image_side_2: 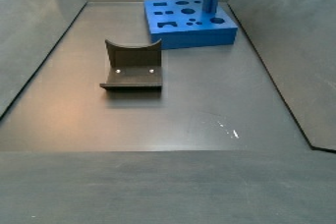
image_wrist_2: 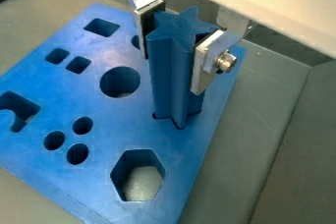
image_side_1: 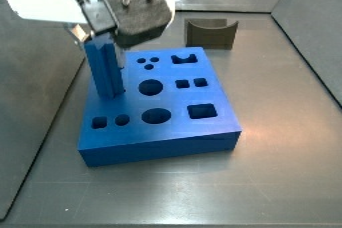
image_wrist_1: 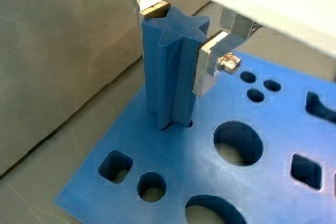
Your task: Insert the star object.
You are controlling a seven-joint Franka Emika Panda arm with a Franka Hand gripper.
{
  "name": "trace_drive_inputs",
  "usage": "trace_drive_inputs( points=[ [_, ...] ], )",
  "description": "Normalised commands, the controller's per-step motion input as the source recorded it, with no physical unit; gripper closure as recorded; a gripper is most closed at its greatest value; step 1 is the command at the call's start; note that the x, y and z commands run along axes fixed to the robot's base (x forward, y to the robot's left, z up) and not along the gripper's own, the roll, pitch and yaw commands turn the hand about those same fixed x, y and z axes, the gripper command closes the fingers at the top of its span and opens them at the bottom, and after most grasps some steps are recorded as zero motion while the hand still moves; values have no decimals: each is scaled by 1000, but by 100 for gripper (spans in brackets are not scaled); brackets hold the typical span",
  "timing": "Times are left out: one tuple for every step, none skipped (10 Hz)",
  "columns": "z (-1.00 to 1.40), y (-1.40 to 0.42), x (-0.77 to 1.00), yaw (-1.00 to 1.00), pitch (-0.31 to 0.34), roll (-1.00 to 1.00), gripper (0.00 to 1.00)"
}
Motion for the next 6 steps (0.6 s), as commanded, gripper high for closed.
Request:
trace_drive_inputs(
  points=[
    [-549, -34, 114, -249, -49, 11, 100],
    [-620, 0, 123, -394, -26, 20, 100],
    [-729, 0, 183, -329, -41, 69, 100],
    [-877, 0, 226, -280, -59, 119, 100],
    [-894, 0, 191, -369, -67, 133, 100],
    [-843, 57, 209, -380, -39, 137, 100]
  ],
)
